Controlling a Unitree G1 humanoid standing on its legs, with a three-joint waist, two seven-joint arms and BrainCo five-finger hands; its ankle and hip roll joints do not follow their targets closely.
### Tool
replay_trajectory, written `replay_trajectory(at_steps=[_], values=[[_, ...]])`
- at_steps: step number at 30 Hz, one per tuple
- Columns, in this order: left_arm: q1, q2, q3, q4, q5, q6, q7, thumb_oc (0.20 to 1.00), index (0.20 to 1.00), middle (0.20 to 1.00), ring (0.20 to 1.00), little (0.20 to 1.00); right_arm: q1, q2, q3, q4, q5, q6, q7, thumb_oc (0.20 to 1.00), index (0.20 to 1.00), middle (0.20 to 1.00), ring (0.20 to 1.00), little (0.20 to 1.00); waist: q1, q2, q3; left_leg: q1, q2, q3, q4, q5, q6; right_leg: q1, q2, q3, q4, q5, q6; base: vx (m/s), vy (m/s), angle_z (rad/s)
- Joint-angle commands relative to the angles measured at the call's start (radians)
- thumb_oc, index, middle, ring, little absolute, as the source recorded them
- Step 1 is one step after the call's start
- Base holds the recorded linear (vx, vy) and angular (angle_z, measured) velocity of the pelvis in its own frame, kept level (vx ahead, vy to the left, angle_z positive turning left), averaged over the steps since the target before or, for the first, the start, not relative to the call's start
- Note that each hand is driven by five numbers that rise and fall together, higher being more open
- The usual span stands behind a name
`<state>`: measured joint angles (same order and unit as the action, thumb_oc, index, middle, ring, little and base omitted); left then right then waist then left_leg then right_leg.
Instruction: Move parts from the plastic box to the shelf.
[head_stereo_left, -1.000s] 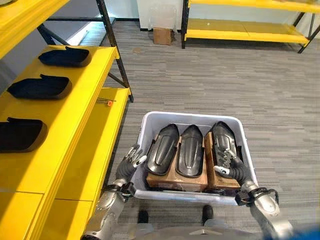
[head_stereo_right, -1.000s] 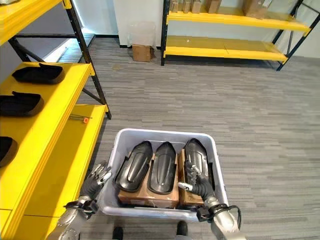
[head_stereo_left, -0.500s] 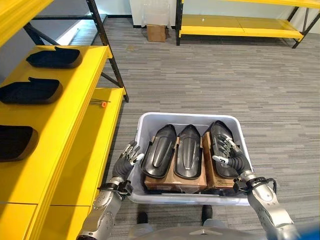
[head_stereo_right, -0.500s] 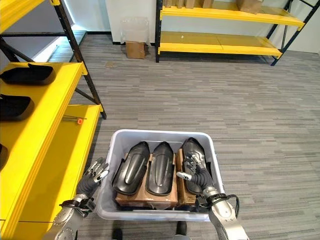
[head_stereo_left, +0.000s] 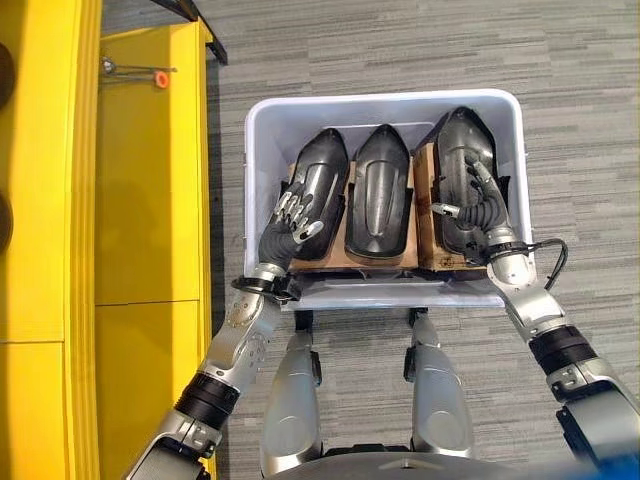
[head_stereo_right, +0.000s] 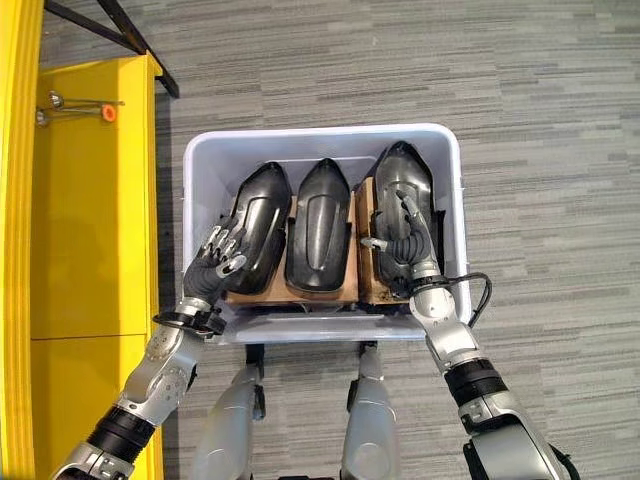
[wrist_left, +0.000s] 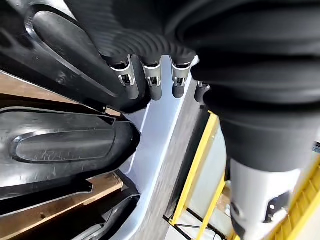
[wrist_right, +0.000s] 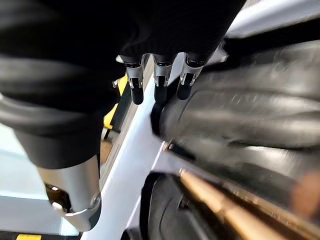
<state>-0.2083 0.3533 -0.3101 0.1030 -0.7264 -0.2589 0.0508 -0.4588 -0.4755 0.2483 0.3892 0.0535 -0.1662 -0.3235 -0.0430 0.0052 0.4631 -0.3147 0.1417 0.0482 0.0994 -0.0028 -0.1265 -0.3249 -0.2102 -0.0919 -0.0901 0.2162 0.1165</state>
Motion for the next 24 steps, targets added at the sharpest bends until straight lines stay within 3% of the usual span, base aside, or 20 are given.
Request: replay_trajectory(at_steps=[1, 7, 13, 24], values=[[0.022, -0.016, 0.013, -0.003, 0.000, -0.071, 0.010, 1.000, 1.000, 1.000, 1.000, 1.000, -0.011, -0.017, -0.006, -0.010, -0.045, -0.029, -0.051, 1.000, 1.000, 1.000, 1.000, 1.000, 0.013, -0.013, -0.094, -0.009, 0.037, 0.014, -0.005, 0.054, 0.006, -0.005, -0.090, 0.035, 0.155, -0.073, 0.073, -0.03, -0.017, -0.04], [0.008, -0.022, 0.012, -0.004, -0.005, -0.080, 0.028, 1.000, 1.000, 1.000, 1.000, 1.000, -0.043, -0.039, -0.034, 0.031, -0.079, -0.015, -0.111, 1.000, 1.000, 1.000, 1.000, 1.000, 0.011, -0.009, -0.057, -0.045, 0.028, 0.011, 0.012, 0.055, 0.005, -0.037, -0.095, 0.036, 0.165, -0.065, 0.070, -0.03, -0.013, 0.02], [0.009, -0.024, 0.019, -0.005, 0.011, -0.081, 0.036, 1.000, 1.000, 1.000, 1.000, 1.000, 0.021, -0.057, -0.118, -0.058, -0.130, -0.017, -0.158, 1.000, 1.000, 1.000, 1.000, 1.000, -0.005, -0.016, -0.048, -0.063, 0.029, 0.006, 0.023, 0.047, 0.006, -0.050, -0.093, 0.037, 0.171, -0.068, 0.069, 0.00, 0.000, 0.00], [0.019, -0.015, 0.026, -0.013, 0.031, -0.085, 0.039, 1.000, 1.000, 1.000, 1.000, 1.000, 0.128, -0.043, -0.181, -0.176, -0.141, -0.042, -0.163, 1.000, 1.000, 1.000, 1.000, 1.000, -0.020, -0.029, -0.051, -0.083, 0.028, 0.004, 0.031, 0.044, 0.004, -0.065, -0.088, 0.037, 0.171, -0.070, 0.065, 0.00, 0.000, 0.00]])
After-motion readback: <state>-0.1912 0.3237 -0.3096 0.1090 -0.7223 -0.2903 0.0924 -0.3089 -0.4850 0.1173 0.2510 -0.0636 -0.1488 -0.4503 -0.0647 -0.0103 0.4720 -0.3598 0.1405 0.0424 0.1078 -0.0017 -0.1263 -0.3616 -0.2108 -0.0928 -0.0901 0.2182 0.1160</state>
